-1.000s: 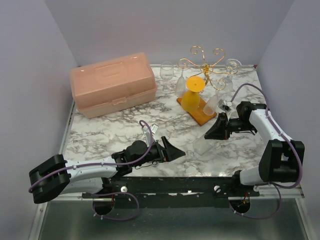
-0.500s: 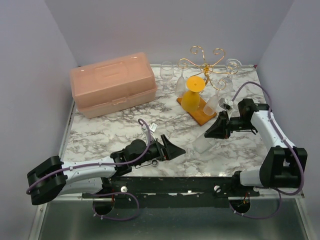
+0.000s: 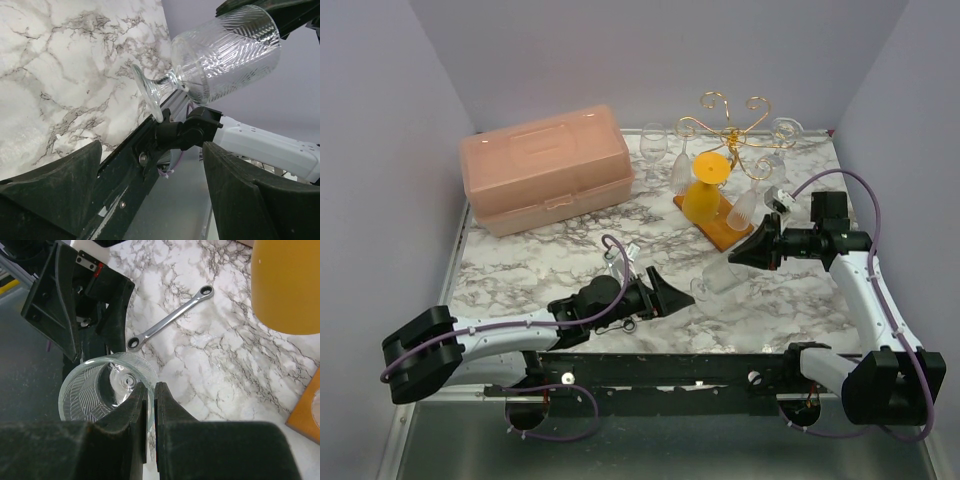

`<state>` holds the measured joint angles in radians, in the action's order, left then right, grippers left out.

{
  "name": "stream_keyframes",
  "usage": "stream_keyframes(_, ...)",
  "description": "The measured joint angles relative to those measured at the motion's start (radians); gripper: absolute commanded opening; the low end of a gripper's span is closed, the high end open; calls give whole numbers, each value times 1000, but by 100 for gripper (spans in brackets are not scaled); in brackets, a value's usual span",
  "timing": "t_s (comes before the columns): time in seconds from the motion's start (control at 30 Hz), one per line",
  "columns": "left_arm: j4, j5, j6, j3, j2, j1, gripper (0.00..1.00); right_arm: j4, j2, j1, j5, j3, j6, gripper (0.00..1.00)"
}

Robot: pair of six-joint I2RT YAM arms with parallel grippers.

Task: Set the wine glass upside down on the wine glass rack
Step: Turn the wine glass upside down at the wine rack.

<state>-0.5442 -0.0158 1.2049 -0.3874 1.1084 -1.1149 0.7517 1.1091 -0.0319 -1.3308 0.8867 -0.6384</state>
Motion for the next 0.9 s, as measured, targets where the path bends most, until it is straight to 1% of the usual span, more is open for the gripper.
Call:
stream_keyframes(0.03, 0, 0, 5, 0, 7, 0, 76, -7, 0, 0, -2, 0, 7, 1)
stream_keyframes(0.17, 0, -3, 24, -14, 30, 0, 74, -18, 0, 0, -9, 0, 14, 0)
stream_keyframes(0.2, -1, -3, 29, -21, 37, 0, 70, -18, -1, 2, -11, 0, 16, 1)
stream_keyframes(0.27, -6, -3, 41, -35, 50, 1, 68, -18, -2, 5, -13, 0, 18, 0)
stream_keyframes(0.33, -16, -3, 49, -48, 65, 2, 61, -19, -4, 7, -17, 0, 18, 1)
stream_keyframes(0.43, -22, -3, 59, -61, 86, 8, 56, -18, -10, 13, -19, 0, 15, 1)
stream_keyframes(0.47, -23, -3, 61, -66, 93, 8, 51, -18, -13, 13, -21, 0, 13, 1)
stream_keyframes(0.5, -22, -3, 68, -70, 101, 10, 51, -17, -16, 14, -21, 0, 10, 1)
stream_keyframes(0.57, -22, -3, 74, -75, 112, 14, 42, -16, -21, 18, -21, 0, 8, 1)
stream_keyframes(0.6, -22, -3, 80, -79, 119, 16, 40, -16, -23, 18, -21, 0, 6, 1)
stream_keyframes(0.67, -22, -3, 83, -85, 133, 18, 37, -16, -24, 19, -22, 0, 2, 1)
stream_keyframes(0.73, -20, -3, 87, -97, 149, 21, 36, -14, -24, 20, -22, 0, 0, 1)
stream_keyframes(0.83, -19, -3, 87, -119, 172, 23, 30, -13, -24, 21, -22, 0, -3, 0)
stream_keyframes(0.9, -24, -1, 87, -130, 188, 26, 20, -12, -24, 23, -22, 0, -6, 1)
